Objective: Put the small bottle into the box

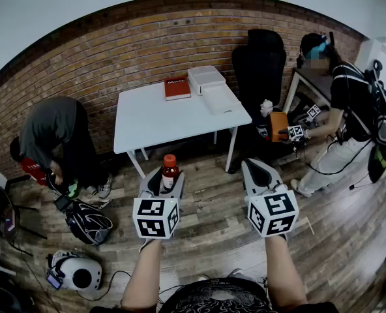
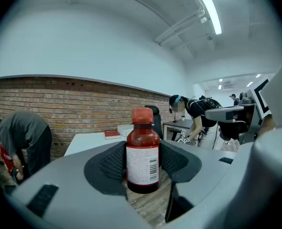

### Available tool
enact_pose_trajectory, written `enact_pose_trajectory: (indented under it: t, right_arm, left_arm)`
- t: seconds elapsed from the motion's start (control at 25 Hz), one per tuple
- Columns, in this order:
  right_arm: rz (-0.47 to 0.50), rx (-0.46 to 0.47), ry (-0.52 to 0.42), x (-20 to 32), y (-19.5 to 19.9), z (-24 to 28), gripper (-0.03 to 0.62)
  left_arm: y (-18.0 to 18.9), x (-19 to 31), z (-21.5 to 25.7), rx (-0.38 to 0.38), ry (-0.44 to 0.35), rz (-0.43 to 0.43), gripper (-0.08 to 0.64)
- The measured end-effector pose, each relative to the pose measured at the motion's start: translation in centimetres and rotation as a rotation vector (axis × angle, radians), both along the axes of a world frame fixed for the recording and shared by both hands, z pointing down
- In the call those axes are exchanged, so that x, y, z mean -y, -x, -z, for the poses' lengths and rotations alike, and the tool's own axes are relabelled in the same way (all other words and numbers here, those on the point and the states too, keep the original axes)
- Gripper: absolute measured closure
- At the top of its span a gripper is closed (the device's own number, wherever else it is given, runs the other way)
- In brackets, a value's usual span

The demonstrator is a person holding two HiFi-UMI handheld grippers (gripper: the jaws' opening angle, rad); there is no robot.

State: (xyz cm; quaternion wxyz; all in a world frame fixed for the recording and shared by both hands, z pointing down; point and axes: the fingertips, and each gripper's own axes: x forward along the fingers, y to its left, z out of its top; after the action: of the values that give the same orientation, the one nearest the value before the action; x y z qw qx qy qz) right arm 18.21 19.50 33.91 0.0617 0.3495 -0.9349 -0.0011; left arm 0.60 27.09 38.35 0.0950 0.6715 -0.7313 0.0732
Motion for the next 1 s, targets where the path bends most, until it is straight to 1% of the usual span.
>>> enact_pose_trajectory:
  t: [0.12,0.32,0.48,0.8,1.0]
  right_arm:
    - [0.008,0.009,0.006,-0.3,0.7,0.0,0.572]
    - [0.016,0.001,0.005,-1.1,1.6,-0.2,0.571]
    - [0.03,-0.008,0.0,-1.8,2.8,-0.1,0.571]
    - [0.077,-0.01,-0.002,-1.9,5.0,0.3,0.571]
    - [0.13,-0.011,0.009,-1.4,7.6,-0.3,0.571]
  left_arm:
    - [0.3,-0.2,0.0,-0.002,-0.001,-0.003,0.327]
    - [0.6,-0.8,-0.1,-0.007,-0.008,-0.009,0.327]
    - [1.6,-1.4,-0.1,-0.016,-0.015,0.0,0.327]
    - [3.0,-2.1,-0.2,-0.023,-0.011,0.034,0.327]
    - [5.2,-2.5,-0.6,-0.022,-0.002,0.086,0.327]
